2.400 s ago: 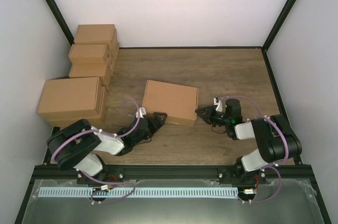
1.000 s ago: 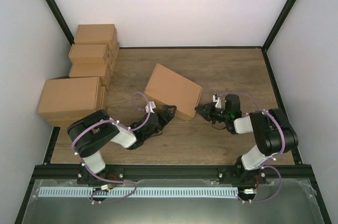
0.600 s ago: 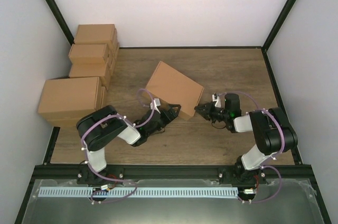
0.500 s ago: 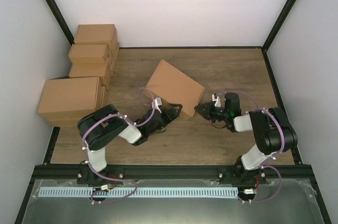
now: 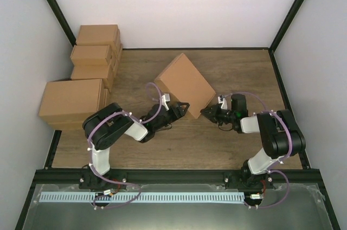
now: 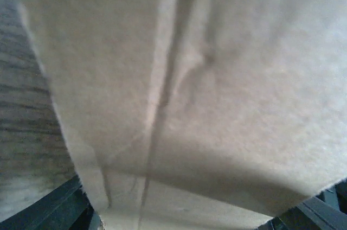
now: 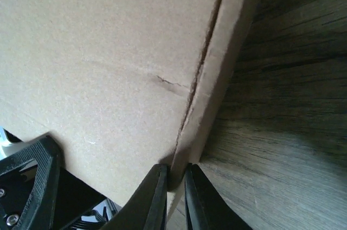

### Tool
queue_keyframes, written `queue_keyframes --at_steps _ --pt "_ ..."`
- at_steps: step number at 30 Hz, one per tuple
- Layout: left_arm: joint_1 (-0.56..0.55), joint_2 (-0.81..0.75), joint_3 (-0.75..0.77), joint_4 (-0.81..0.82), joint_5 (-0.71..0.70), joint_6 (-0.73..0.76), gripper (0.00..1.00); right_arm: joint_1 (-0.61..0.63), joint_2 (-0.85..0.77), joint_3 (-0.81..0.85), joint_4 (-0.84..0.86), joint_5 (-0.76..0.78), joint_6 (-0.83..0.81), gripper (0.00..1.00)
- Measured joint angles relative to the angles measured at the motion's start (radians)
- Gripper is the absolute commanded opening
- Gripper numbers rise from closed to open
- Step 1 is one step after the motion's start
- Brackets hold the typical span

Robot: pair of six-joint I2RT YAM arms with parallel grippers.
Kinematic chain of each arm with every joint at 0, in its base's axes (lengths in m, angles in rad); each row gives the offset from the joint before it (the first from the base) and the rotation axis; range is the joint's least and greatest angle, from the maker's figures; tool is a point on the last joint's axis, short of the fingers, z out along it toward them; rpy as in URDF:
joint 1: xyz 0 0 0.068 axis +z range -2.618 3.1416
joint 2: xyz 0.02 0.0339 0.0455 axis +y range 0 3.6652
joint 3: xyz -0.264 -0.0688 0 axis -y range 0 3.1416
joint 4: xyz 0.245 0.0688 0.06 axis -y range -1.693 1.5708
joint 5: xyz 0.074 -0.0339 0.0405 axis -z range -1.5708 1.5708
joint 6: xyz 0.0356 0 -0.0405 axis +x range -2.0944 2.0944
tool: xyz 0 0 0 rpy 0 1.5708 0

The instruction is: Fold the paper box

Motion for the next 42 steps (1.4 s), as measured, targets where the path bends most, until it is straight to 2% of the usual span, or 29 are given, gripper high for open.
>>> queue_keyframes --at_steps 2,7,10,13,20,26,29,32,34,39,42 --pt "0.006 0.000 0.016 -0.021 0.006 0.035 0.67 -0.001 0.000 0.002 -0.012 0.002 -0.011 0.17" --pt "0.022 -0.001 0.063 -0.076 0.029 0.095 0.65 -0.001 -0.019 0.015 -0.063 0.006 -0.051 0.29" --pt "0.040 -0.019 0.068 -0.096 0.061 0.101 0.64 -0.001 -0.084 0.022 -0.132 0.023 -0.092 0.38" --pt "0.062 -0.073 0.062 -0.152 0.063 0.114 0.64 -0.001 -0.180 0.034 -0.199 0.053 -0.135 0.41" --pt "0.161 -0.431 -0.004 -0.401 0.032 0.117 0.64 -0.002 -0.435 0.043 -0.309 0.148 -0.207 0.43" --pt "0.303 -0.959 -0.051 -0.763 -0.067 0.113 0.66 -0.002 -0.515 0.043 -0.361 0.209 -0.248 0.43" --pt "0.423 -1.135 -0.041 -0.917 -0.061 0.097 0.66 -0.002 -0.512 0.043 -0.379 0.218 -0.255 0.43" --pt "0.580 -1.224 -0.013 -1.076 -0.027 0.076 0.62 -0.002 -0.499 0.043 -0.378 0.216 -0.258 0.43" --pt "0.689 -1.247 -0.005 -1.148 0.022 0.059 0.60 -0.002 -0.486 0.043 -0.377 0.211 -0.259 0.43" --pt "1.043 -1.263 -0.005 -1.310 0.225 0.033 0.60 -0.002 -0.470 0.043 -0.377 0.191 -0.266 0.43" --pt "1.166 -1.231 0.006 -1.378 0.311 0.050 0.60 -0.002 -0.471 0.043 -0.378 0.179 -0.274 0.43"
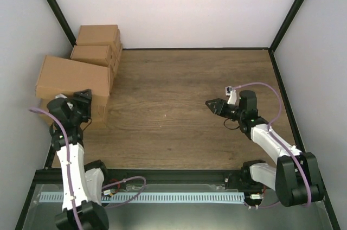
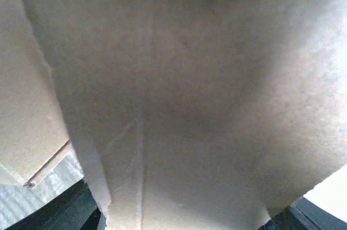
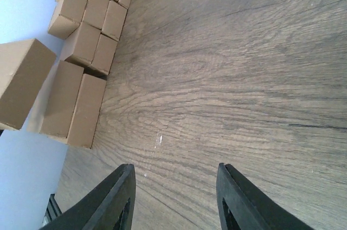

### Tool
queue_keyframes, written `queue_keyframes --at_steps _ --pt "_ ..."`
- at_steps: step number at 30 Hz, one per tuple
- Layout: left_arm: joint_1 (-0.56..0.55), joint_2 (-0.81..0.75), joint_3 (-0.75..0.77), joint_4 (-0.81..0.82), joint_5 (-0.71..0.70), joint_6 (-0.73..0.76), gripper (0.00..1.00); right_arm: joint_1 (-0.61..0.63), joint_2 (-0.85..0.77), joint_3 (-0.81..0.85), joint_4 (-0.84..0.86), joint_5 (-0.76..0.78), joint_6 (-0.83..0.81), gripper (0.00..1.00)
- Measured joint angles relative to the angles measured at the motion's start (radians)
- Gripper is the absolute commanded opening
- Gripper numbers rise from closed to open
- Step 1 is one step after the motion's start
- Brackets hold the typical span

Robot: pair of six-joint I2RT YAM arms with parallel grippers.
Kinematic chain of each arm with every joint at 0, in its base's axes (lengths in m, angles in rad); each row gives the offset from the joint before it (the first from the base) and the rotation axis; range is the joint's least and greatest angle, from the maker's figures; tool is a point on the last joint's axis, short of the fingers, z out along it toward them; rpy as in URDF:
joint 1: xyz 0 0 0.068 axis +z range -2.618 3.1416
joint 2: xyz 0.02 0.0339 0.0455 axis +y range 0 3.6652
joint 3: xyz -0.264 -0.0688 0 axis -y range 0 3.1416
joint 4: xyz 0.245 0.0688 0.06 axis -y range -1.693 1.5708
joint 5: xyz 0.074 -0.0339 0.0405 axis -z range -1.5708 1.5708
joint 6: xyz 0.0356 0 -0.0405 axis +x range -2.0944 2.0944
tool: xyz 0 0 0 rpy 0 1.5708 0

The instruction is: Fold the paper box

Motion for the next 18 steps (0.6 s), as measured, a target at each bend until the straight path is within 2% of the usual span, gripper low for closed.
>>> queue_keyframes --at_steps 7,14,18 --pt "0.229 0.078 0.006 -0.052 0.239 0.068 0.60 0.000 -0.002 0.010 -0.037 -0.032 -0.030 0.43" --pt "0.311 0.082 0.024 -0.101 0.316 0.148 0.61 0.000 0.006 0.040 -0.057 -0.076 -0.057 0.43" --pt "0.360 0.076 0.004 -0.089 0.354 0.169 0.64 0.000 0.022 0.039 -0.059 -0.100 -0.060 0.43"
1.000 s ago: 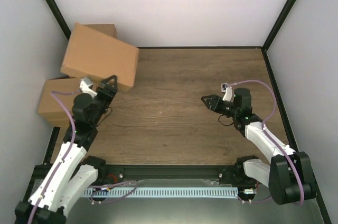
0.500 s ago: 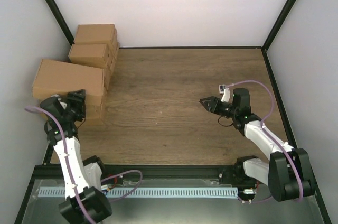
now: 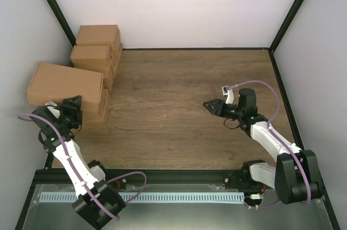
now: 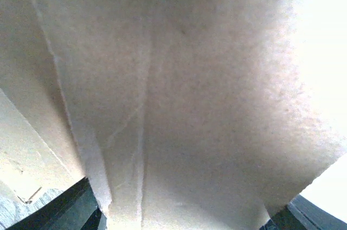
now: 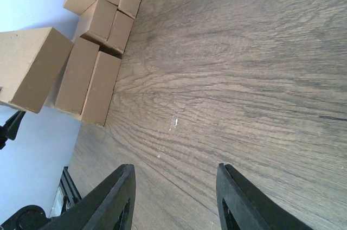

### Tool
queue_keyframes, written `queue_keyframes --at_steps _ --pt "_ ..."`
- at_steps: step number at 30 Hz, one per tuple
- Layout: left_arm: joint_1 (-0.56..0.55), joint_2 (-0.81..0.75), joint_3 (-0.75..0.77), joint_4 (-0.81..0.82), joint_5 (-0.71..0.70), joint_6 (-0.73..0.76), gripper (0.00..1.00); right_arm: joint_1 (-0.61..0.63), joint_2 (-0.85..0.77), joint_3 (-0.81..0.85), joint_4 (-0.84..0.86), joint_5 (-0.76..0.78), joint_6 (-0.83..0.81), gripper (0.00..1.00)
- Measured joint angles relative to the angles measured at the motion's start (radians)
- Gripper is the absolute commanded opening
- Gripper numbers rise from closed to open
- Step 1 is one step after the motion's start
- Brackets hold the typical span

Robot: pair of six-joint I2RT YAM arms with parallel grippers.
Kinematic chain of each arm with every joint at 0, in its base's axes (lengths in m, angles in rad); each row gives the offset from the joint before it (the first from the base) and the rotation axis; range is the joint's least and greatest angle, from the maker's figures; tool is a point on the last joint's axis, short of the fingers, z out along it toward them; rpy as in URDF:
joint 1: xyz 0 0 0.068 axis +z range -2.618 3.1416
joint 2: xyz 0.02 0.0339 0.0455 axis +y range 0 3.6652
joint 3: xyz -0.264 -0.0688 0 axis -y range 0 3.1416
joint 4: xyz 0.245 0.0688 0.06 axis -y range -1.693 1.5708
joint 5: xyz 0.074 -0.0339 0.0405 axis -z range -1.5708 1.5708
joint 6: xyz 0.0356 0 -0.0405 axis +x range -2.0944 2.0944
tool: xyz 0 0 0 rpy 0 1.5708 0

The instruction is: Fold the paper box

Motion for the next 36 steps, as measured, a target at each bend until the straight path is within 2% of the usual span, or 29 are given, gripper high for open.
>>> queue_keyframes --at_steps 2,6,7,12,18,21,26,29,36 --pt "0.024 0.000 -0.016 0.014 0.019 0.003 0.67 0.000 0.003 0.000 0.001 -0.008 -0.001 0.43" --pt "0.051 0.019 -0.026 0.042 0.026 0.019 0.97 0.000 0.005 0.000 0.000 -0.020 -0.002 0.45" --pt "0.056 0.030 -0.025 0.043 0.018 0.028 1.00 0.000 0.005 0.000 0.000 -0.021 -0.002 0.45" --pt "0.062 0.080 -0.005 -0.032 -0.092 0.069 1.00 0.000 0.005 0.000 0.000 -0.024 -0.003 0.46" --pt "0.064 0.084 0.120 -0.208 -0.384 0.053 1.00 0.000 0.005 0.000 -0.007 -0.023 -0.007 0.52" --pt "0.064 0.076 0.166 -0.303 -0.533 0.036 1.00 0.000 0.005 0.000 -0.013 -0.021 -0.007 0.61" --pt "0.064 0.024 0.233 -0.417 -0.692 0.040 1.00 0.000 0.005 0.008 -0.038 -0.012 -0.023 0.88" --pt "0.055 -0.008 0.327 -0.441 -0.712 0.080 1.00 -0.001 0.004 0.034 -0.057 0.003 -0.037 0.99" --pt "-0.089 -0.011 0.528 -0.336 -0.588 0.213 1.00 -0.001 -0.080 0.077 -0.083 0.074 -0.053 1.00"
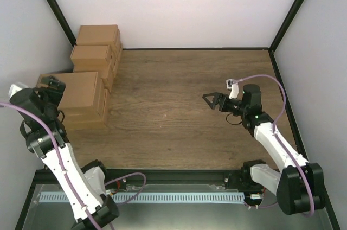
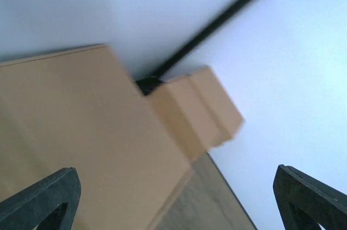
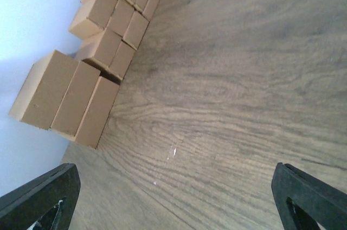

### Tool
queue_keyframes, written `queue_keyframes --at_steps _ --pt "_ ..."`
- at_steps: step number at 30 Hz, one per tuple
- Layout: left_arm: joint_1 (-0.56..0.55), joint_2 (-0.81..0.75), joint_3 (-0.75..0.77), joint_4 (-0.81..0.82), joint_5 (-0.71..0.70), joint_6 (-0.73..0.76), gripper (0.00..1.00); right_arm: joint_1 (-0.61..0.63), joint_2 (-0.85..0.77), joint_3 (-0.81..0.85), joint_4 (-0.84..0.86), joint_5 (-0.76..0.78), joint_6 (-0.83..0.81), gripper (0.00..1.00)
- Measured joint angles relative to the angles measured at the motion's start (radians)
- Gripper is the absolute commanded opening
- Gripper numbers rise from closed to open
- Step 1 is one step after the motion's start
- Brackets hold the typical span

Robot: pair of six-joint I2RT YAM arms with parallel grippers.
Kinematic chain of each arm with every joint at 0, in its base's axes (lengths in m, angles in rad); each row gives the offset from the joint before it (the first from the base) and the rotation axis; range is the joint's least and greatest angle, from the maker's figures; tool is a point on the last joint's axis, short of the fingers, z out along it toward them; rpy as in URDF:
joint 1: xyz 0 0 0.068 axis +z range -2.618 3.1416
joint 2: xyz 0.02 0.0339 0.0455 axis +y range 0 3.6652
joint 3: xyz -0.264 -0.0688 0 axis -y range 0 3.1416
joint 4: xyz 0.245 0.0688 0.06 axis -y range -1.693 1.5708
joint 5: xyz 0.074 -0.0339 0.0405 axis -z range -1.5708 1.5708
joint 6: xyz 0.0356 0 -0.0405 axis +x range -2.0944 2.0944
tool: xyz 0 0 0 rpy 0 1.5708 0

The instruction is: Fold the paper box

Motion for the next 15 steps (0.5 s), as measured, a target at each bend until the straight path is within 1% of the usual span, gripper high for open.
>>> queue_keyframes --at_steps 3,6,8,11,15 --pt "-0.089 0.023 0.029 0.062 0.063 0.047 1.00 0.000 -0.045 0.003 0.001 0.035 0.000 1.00" --pt "-0.212 0.072 0.037 0.122 0.078 0.089 0.98 0.000 -0.075 0.003 -0.002 0.081 0.003 1.00" --pt "-0.307 0.104 0.033 0.159 0.072 0.119 0.98 0.000 -0.086 0.010 -0.018 0.134 0.006 1.00" --pt "-0.414 0.134 0.016 0.209 0.062 0.163 1.00 0.000 -0.095 0.025 -0.040 0.219 0.008 1.00" --pt "-0.557 0.152 -0.034 0.306 0.025 0.213 1.00 0.000 -0.164 0.025 -0.033 0.352 0.012 1.00"
